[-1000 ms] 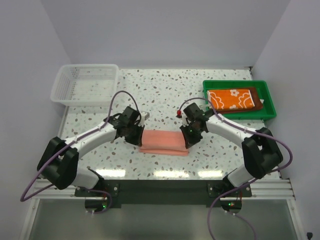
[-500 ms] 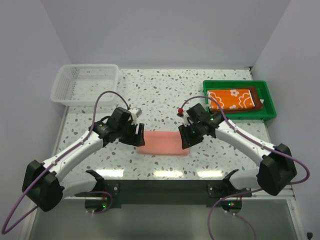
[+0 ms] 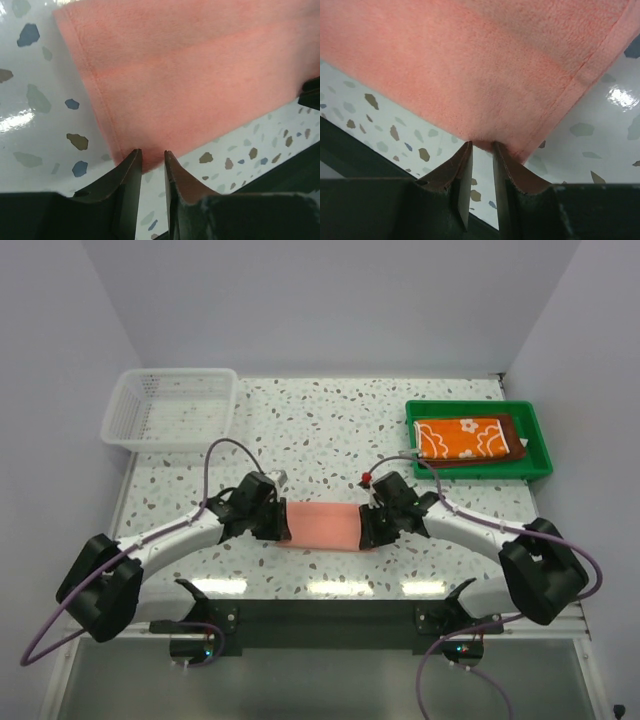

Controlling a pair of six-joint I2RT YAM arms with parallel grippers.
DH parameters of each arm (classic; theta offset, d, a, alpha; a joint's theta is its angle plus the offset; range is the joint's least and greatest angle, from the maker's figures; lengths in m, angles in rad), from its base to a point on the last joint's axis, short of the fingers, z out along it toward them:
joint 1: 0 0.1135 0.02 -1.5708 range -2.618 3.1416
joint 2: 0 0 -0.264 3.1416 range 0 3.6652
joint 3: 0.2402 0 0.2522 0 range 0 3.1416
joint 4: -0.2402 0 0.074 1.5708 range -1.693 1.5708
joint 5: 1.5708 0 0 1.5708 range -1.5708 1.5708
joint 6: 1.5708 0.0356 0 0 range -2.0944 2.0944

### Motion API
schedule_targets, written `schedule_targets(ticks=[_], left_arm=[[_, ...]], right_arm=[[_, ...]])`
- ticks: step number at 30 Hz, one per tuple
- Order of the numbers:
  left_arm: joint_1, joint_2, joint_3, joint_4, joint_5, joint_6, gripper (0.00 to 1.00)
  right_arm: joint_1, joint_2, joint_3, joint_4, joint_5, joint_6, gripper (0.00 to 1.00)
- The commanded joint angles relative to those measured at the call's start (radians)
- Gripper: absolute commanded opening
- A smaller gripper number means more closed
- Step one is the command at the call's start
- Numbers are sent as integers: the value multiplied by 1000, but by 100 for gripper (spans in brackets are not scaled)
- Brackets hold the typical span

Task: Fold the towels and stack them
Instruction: Fold the towel

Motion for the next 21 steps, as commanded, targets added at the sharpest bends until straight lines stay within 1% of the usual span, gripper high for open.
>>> schedule_targets(ticks=[1,5,8,9,10,11,12,13,14,15,16,17,18,19,20,21], left_arm=[[-12,43,-63,142,-41,-70,29],[-12,73,-135,170,-74,-103,26],[-13,37,-146,142,-124,-121,25],[-12,8,-140,128,-140,-113,25],[-12,-8,-114,83,-153,-104,30],[-12,-21,-96,55,-199,-97,34],[-12,-49,-74,24,-218,-78,38],[-13,-60,-51,-26,-236,-66,42],[-13,-74,-7,-48,-276,-60,50],[-13,-95,11,-62,-291,-52,53],[-13,-106,27,-63,-299,-49,60],[-15,-114,50,-56,-301,-47,63],[-19,-120,62,-45,-296,-47,66],[-34,-115,97,-28,-296,-50,70],[-48,-106,119,-25,-310,-55,73],[-67,-73,143,-24,-319,-55,76]], right_arm=[[3,19,-51,126,34,49,26],[0,10,-71,103,86,54,25],[-2,-42,-56,37,148,51,24],[-5,-59,-33,14,162,39,26],[-12,-96,-20,-9,176,31,28],[-20,-111,-5,-58,198,23,31],[-31,-128,24,-83,234,3,45],[-70,-140,39,-107,248,-9,54],[-100,-154,52,-156,253,-23,61],[-136,-154,76,-181,255,-46,71],[-216,-154,85,-204,274,-55,75],[-251,-153,93,-244,294,-60,79],[-284,-151,107,-259,317,-69,86],[-343,-151,113,-274,336,-72,89],[-373,-151,118,-291,337,-75,92],[-402,-153,122,-293,333,-73,99]])
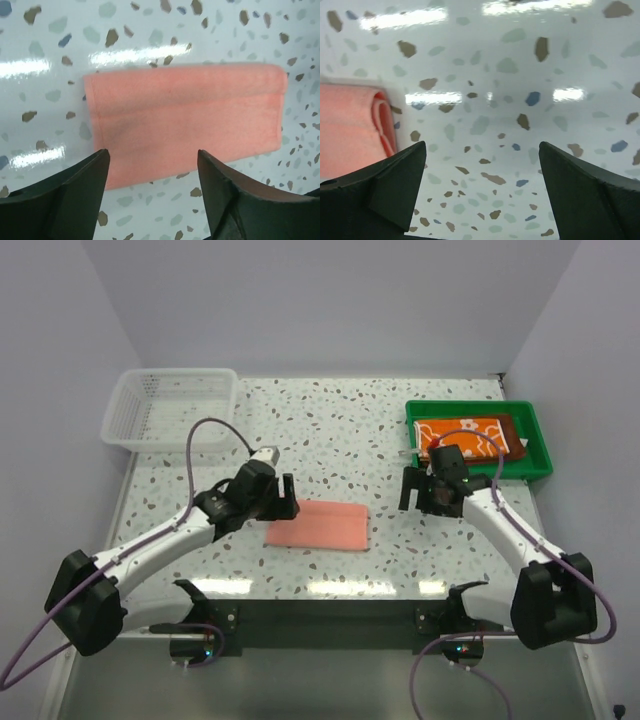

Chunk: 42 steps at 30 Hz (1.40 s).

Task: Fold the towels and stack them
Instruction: Fold the towel, then neatly place the folded towel into the bin

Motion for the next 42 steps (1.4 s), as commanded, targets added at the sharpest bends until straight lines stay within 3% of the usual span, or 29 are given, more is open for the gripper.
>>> schedule_targets(ticks=[1,6,11,15,22,34,35,38,39,42], left_arm=[[-84,43,148,3,-78,12,79],[-313,278,349,-63,-214,47,80],[-471,542,625,-184,-340,88,67],[-555,748,779,-247,-339,128,53],[-595,888,872,-276,-306,156,50],[-595,988,863,-338,-339,113,49],[-594,995,857,-336,-336,108,47],[-592,997,840,-346,-355,90,16],[-592,994,830,-345,-360,88,0],[-589,975,820,-345,-395,85,0]], right_arm=[[-124,-15,28,-113,54,-35,99],[-227,-15,-23,-66,-36,40,99],[-261,-6,-58,-29,-68,48,99],[-266,-3,-77,-10,-88,50,99],[-267,2,-89,5,-110,47,99],[-267,2,-118,62,-199,53,99],[-267,2,-123,70,-217,59,99],[-267,6,-135,106,-266,77,99],[-267,11,-139,116,-304,85,99],[-267,14,-161,172,-382,125,99]])
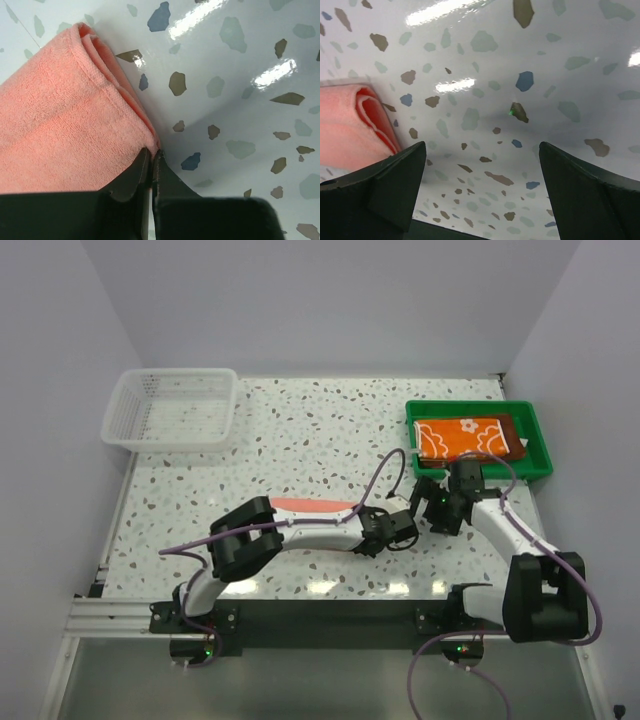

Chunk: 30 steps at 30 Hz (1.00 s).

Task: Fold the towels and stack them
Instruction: Neatly place the folded towel into the bin

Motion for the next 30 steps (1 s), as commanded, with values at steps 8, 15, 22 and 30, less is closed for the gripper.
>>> schedule_targets(ticks=[8,15,22,30], left_arm=[[13,-184,-100,132,25,21,0],[25,-209,-106,138,13,29,0],[27,-201,-114,157,25,9,0],[33,-160,-77,157,26,-6,0]], right_arm=[[76,59,-102,388,-329,272,99],[213,231,-111,668,-343,445,99],[296,315,-105,721,-329,516,99],[340,329,-95,729,-334,513,69]])
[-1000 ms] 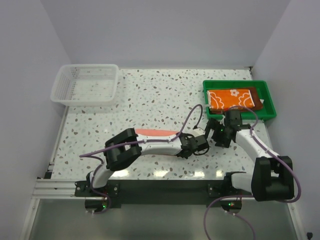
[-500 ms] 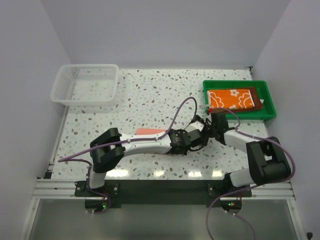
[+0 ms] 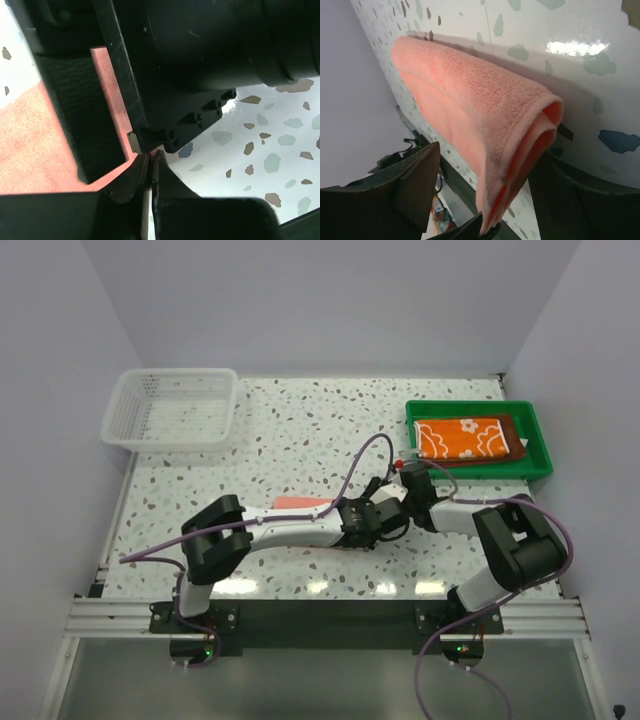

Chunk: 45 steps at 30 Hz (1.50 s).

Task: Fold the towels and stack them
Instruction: Neatly place the folded towel into the bin

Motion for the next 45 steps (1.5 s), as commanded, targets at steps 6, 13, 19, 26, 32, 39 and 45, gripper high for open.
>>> schedule_targets(ticks=[6,13,19,26,32,39,45], left_arm=[[14,15,37,36,3,-27,31],[66,-174,-84,111,3,-41,100],[224,-418,-248,111,50,-9,100],[535,-661,-391,74,64,153,100],[730,-761,-523,145,44,227,100],[781,-701,-593,183,110,220,100],[781,-675,-598,195,116,218,100]], right_arm=[[6,9,76,-98,27,-93,3],[3,-7,222,-329,131,-270,0],[-36,32,453,-648,293,-465,0],[-91,102,843,-1015,545,-679,0],[-138,220,1223,-1291,729,-869,0],[-234,280,1503,-1452,720,-1051,0],[-295,314,1603,-1482,703,-1160,0]])
